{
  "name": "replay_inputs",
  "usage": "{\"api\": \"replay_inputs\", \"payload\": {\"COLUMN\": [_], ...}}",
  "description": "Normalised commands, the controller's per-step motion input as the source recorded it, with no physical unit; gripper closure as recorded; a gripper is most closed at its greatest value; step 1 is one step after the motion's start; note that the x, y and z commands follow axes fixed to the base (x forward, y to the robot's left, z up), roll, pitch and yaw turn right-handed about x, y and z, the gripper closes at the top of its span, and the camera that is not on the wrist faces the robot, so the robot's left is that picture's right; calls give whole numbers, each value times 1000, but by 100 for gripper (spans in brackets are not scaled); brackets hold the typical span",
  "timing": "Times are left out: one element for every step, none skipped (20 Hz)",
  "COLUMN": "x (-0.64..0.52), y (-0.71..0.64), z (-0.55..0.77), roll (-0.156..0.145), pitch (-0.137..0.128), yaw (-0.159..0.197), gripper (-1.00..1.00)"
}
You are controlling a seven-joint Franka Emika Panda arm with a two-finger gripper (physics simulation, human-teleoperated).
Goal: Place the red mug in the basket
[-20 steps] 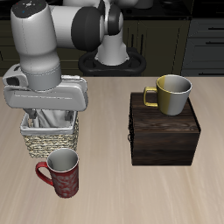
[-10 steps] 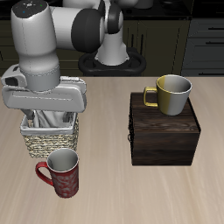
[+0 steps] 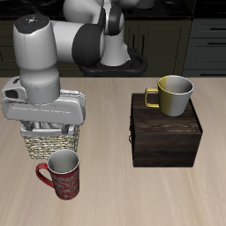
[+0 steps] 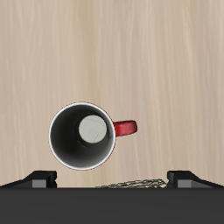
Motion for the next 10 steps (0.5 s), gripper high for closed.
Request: {"api": "replay_inputs", "payload": {"x": [93, 99, 79, 108, 31, -61, 76, 69, 44, 68], "y": [-34, -95, 7, -109, 11, -32, 8, -8, -51, -20], "z": [-324, -361, -374, -374, -349, -12, -358, -384, -369, -425], "roll": [29, -47, 0, -18, -13, 0, 14, -2, 14, -6], "pitch": [50, 24, 31, 55, 16, 0, 17, 50, 37, 40], "yaw": [-10, 0, 21, -13, -10, 0, 36, -15, -7, -9], "gripper": [-100, -100, -100, -100, -100, -100, -100, -100, -100, -100]}}
